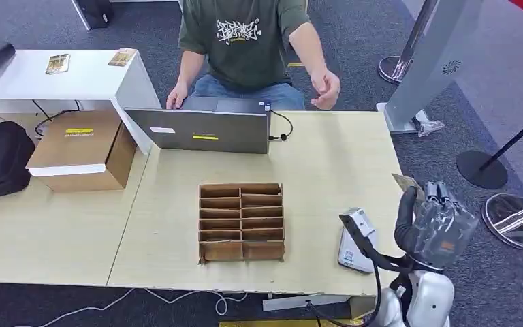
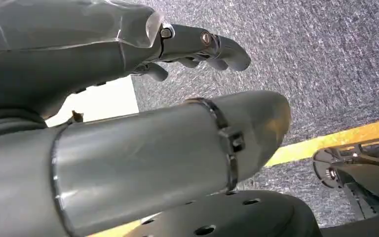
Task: Pass the card to the sensor for recognition and then transmit it.
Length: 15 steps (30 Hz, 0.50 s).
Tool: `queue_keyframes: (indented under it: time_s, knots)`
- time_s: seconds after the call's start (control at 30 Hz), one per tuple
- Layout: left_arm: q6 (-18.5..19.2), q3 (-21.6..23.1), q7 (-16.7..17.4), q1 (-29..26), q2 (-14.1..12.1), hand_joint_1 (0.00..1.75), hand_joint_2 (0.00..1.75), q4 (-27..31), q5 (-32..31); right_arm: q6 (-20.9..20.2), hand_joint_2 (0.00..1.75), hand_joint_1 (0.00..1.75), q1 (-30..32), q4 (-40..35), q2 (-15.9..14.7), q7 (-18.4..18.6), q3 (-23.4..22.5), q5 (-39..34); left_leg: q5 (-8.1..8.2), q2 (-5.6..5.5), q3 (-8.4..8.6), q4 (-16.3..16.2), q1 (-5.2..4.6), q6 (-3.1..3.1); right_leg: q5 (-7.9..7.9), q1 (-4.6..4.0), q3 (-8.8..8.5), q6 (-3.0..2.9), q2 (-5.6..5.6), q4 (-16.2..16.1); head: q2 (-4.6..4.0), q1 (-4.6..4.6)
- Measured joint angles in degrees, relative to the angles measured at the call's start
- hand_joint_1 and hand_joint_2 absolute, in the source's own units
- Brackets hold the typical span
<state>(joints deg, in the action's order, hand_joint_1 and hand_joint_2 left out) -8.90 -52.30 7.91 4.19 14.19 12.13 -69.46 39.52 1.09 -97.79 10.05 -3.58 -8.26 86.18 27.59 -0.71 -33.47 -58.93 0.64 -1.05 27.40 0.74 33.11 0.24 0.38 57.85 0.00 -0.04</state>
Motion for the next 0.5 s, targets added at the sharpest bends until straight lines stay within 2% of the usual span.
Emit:
queue_keyframes:
  time_s: [0.2,0.5]
  knots:
    - [0.02,0.00,0.11,0.04,0.00,0.00,0.00,0.00,0.87,-0.02,1.75,1.75,-1.88,1.86,0.20,5.09,1.99,-0.11,-0.01,0.02,0.00,0.00,0.02,-0.01,-0.01,0.00,0.00,-0.01,0.04,0.01,0.00,0.00]
    - [0.72,0.00,0.11,0.27,0.13,0.00,0.00,0.00,-0.33,-0.02,1.75,1.75,-12.83,11.99,0.20,4.07,8.26,-0.87,-0.09,0.01,0.01,0.00,0.01,-0.02,-0.04,-0.01,0.00,-0.03,0.03,0.08,-0.02,0.00]
